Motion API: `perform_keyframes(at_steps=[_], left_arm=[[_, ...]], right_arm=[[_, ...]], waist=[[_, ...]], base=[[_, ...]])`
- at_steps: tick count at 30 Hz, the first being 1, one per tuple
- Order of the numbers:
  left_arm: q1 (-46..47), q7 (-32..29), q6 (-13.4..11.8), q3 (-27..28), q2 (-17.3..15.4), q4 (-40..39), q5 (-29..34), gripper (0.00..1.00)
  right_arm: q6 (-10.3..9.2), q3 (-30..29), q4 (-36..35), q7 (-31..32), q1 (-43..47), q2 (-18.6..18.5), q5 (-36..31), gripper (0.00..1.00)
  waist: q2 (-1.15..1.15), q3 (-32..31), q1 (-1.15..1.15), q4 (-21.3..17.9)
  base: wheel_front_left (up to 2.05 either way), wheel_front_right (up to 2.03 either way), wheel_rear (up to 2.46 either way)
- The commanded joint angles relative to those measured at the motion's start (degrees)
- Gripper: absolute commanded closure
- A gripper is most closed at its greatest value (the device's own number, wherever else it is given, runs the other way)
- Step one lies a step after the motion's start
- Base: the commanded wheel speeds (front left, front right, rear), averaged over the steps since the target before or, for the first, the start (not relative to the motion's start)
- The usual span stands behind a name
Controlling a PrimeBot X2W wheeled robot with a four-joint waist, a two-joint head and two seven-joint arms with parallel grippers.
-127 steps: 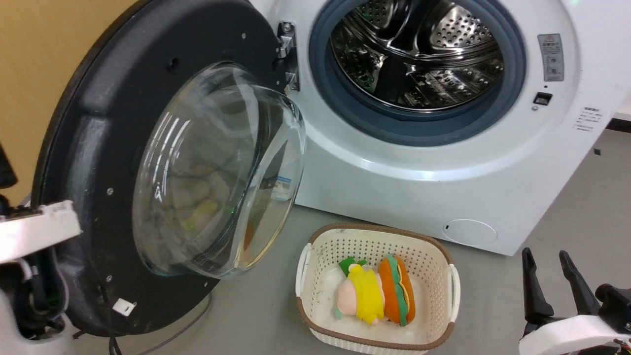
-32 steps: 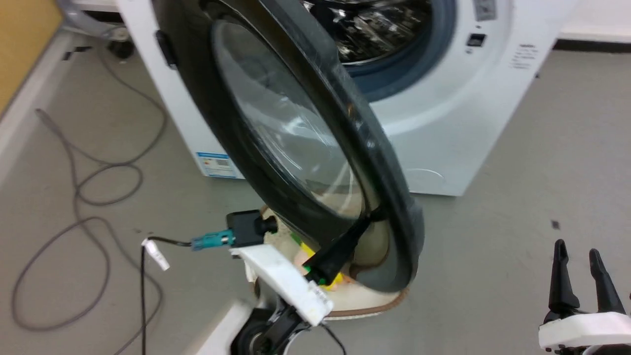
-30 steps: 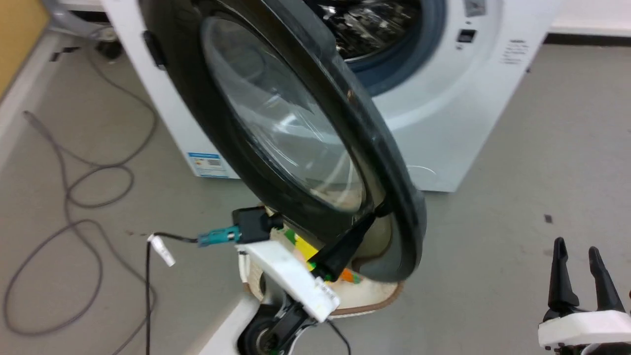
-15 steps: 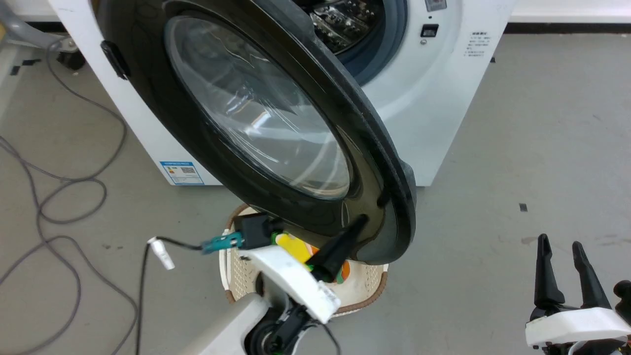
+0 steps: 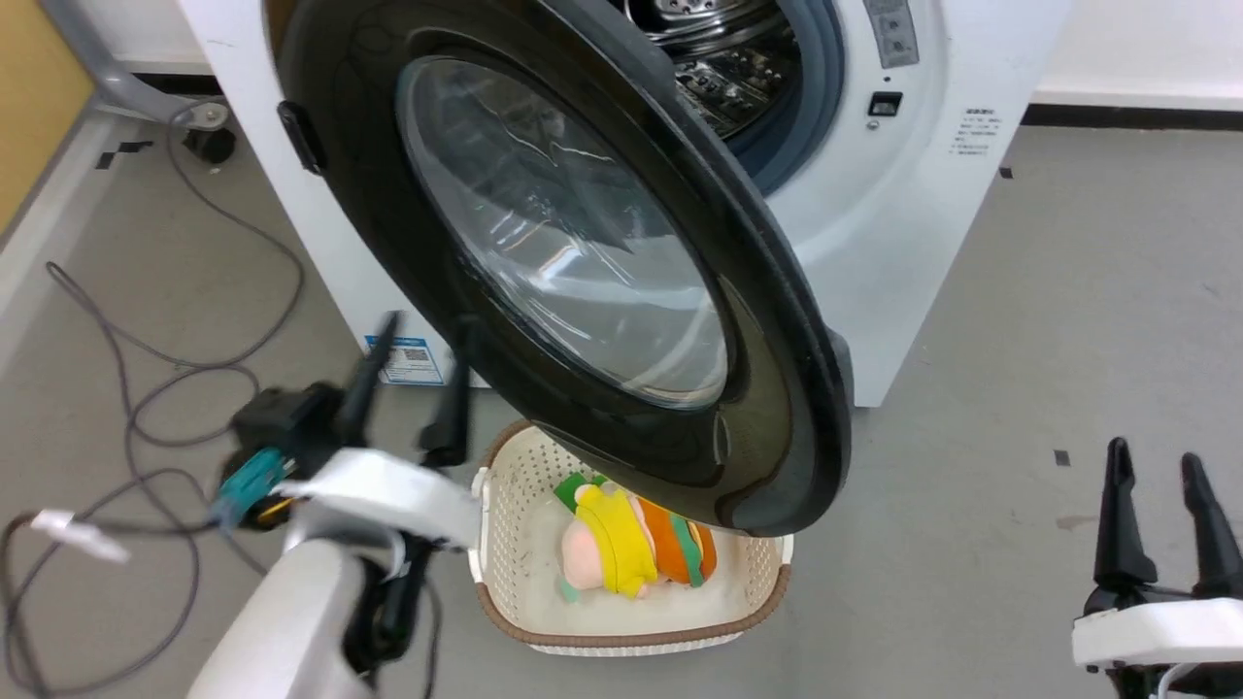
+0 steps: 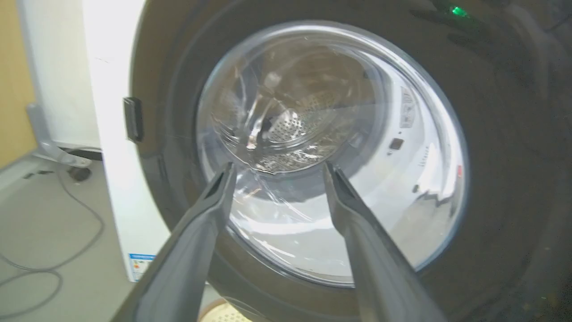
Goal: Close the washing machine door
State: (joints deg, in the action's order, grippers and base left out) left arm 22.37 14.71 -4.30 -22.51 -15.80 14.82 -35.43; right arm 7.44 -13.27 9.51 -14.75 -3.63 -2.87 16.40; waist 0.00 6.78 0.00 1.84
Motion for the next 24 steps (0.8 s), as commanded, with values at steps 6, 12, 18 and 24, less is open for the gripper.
perform_keyframes(at_steps=[6,12,18,24], left_arm=[[-7.5,0.3,-4.0,9.9,-0.4,-7.7,13.0,0.0],[-14.9,0.3,-6.1,17.9,1.1,-14.4,18.5,0.0],[-20.0,0.3,-6.3,22.3,3.4,-17.4,21.8,0.0],[-21.8,0.3,-5.8,23.9,5.6,-17.5,24.7,0.0]], right_arm=[[0.05,-1.3,-4.1,-0.2,-1.8,0.0,-0.9,0.0],[0.05,-0.2,-10.6,-0.2,-4.5,0.0,-2.5,0.57],[0.05,1.3,-18.4,-0.2,-7.8,0.0,-2.3,1.0],[0.05,6.9,-25.8,-0.2,-11.0,0.0,-1.3,1.0]], waist=[[0.0,-0.7,0.0,1.3],[0.0,-1.3,0.0,2.7],[0.0,-2.0,0.0,4.4],[0.0,-2.3,0.0,5.8]], base=[[0.0,0.0,0.0],[0.0,0.0,0.0],[0.0,0.0,0.0],[0.0,0.0,0.0]])
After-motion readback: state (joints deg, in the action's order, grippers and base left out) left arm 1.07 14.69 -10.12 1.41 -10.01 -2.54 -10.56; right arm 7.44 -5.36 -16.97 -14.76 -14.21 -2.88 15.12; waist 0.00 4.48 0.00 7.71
